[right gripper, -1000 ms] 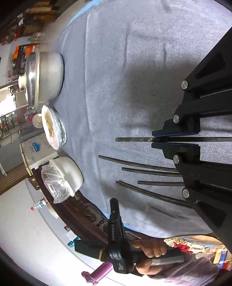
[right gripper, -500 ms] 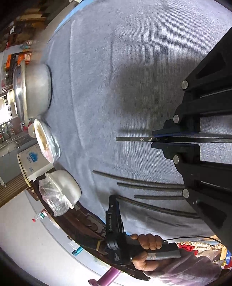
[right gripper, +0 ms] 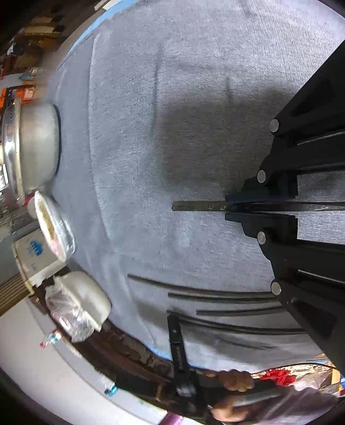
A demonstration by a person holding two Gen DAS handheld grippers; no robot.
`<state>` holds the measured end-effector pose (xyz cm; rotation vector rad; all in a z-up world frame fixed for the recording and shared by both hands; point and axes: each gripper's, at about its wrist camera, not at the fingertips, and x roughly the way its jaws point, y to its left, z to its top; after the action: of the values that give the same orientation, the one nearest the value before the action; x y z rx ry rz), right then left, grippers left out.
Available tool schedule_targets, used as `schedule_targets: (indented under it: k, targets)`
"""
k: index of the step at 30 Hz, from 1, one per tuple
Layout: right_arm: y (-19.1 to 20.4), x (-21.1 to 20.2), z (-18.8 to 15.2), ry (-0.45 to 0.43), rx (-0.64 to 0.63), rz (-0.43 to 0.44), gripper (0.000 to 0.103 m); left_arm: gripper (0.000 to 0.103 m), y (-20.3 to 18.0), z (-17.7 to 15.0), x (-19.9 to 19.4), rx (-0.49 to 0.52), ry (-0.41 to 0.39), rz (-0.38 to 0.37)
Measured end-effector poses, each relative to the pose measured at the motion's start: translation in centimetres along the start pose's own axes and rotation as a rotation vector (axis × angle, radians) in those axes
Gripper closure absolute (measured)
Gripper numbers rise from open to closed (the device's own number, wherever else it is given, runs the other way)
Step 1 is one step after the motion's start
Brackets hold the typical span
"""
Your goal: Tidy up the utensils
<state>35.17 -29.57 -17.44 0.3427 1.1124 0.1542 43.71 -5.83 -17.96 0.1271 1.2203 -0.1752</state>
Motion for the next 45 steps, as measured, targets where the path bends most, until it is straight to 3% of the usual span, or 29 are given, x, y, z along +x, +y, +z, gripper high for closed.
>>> schedule_targets:
  k: [3, 6, 7, 10, 14, 17, 21, 30, 39, 45]
  targets:
    - [1.0, 0.7, 1.6, 0.049, -0.022, -0.093, 0.092, 0.067, -0.4, -0.1, -0.1, 0.000, -0.007, 0.006]
    - [2.3, 1.7, 3.0, 0.096, -0.058, -0.169, 0.089, 0.082, -0.9, 0.0, -0.1, 0.033, -0.021, -0.008]
    - [2.6, 1.9, 3.4, 0.107, -0.067, -0.193, 0.089, 0.092, -1.0, -0.2, -0.2, 0.045, -0.023, -0.009]
    - [2.9, 2.7, 4.7, 0.154, -0.056, -0.237, 0.092, 0.095, -1.6, -0.4, -0.3, 0.080, -0.022, -0.018]
    - [2.8, 2.8, 5.2, 0.169, -0.070, -0.230, 0.096, 0.097, -1.1, -1.7, -1.0, 0.113, -0.007, -0.049]
    - [1.9, 2.1, 4.5, 0.137, -0.034, -0.175, 0.097, 0.097, -0.5, -3.1, -1.8, 0.108, -0.010, -0.082]
    - [1.4, -1.1, 2.6, 0.016, -0.012, -0.116, 0.097, 0.097, 0.5, -4.9, -4.4, 0.080, -0.068, -0.114]
    - [3.9, -12.7, -2.1, -0.343, -0.045, -0.046, 0.097, 0.097, 0.8, -10.0, -16.3, 0.032, -0.377, -0.175]
    - [8.9, -21.4, -10.7, -0.735, -0.054, -0.121, 0.097, 0.097, 0.3, -16.9, -23.8, -0.032, -0.653, -0.192]
    - [9.9, -23.9, -14.7, -0.850, -0.024, -0.164, 0.097, 0.097, 1.1, -20.9, -26.6, -0.094, -0.754, -0.192]
